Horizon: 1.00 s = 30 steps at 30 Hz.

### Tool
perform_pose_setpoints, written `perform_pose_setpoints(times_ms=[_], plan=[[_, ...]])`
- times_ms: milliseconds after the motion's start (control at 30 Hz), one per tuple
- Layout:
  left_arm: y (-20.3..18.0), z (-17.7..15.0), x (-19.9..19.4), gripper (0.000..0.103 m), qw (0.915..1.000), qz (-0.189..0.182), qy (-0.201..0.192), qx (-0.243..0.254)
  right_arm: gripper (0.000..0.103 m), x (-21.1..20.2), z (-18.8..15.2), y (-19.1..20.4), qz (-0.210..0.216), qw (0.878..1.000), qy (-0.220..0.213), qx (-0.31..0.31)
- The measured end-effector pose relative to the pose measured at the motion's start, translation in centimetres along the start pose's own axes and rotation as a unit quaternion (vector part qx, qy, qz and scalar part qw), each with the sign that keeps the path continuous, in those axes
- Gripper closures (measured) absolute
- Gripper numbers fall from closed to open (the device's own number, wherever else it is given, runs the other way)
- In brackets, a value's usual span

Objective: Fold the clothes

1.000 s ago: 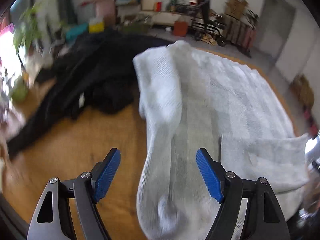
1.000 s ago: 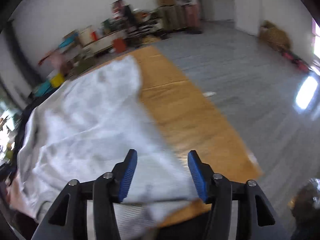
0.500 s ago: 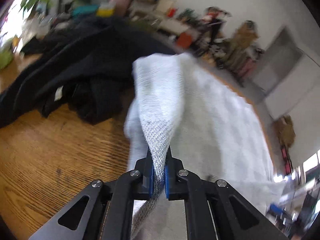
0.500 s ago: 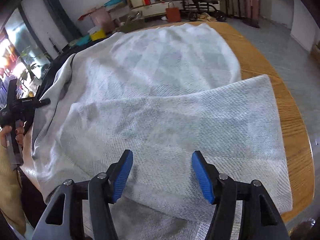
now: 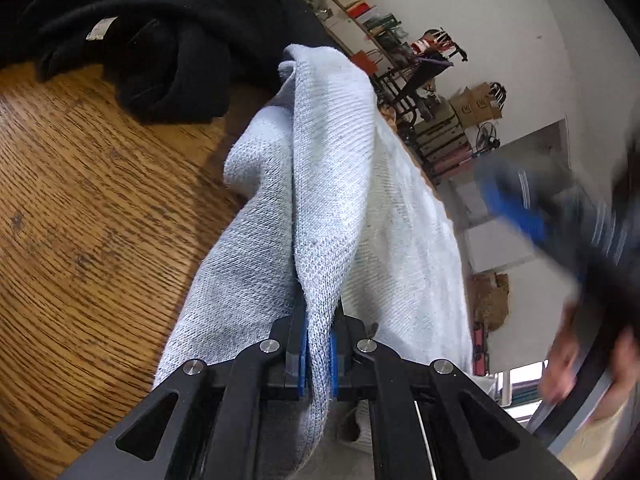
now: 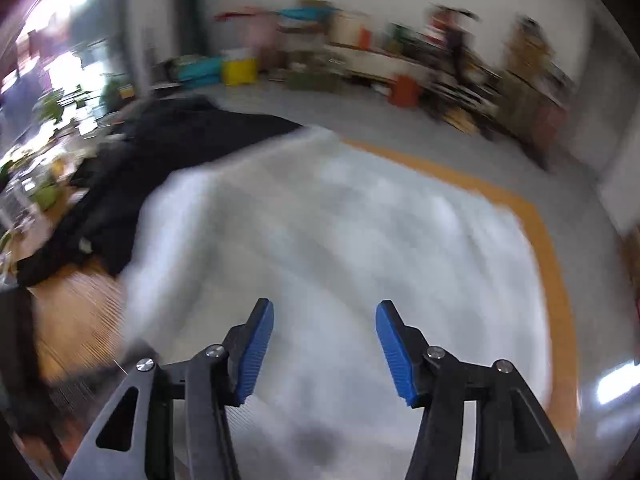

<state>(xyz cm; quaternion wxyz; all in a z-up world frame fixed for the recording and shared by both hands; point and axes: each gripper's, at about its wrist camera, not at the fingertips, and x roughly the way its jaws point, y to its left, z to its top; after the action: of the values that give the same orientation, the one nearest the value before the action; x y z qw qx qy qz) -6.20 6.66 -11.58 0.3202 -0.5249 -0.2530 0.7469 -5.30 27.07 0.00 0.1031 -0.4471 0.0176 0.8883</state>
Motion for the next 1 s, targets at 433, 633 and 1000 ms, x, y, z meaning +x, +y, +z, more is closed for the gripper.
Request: perform_pose_setpoints(times_ms=[433, 633, 1000], plan=[[0.9, 0.2, 1.4, 0.095, 0.9986, -0.01, 0.035, -0.037, 0.048, 11.3, 6.2, 14.7, -0.021, 0.988, 0.079, -0.133], [0.8, -0.3, 1.8, 0.095, 0.9984, -0.016, 0.032, -0.045, 0.088, 11.6, 6.3, 13.9, -0.071, 0.991, 0.061, -0.1], [-7.0, -4.6, -1.7, 0.095, 0.9861, 0.01, -0.027, 0.164, 0.092, -2.6, 0.4, 1.4, -0.015, 0.994, -0.078, 0.069]])
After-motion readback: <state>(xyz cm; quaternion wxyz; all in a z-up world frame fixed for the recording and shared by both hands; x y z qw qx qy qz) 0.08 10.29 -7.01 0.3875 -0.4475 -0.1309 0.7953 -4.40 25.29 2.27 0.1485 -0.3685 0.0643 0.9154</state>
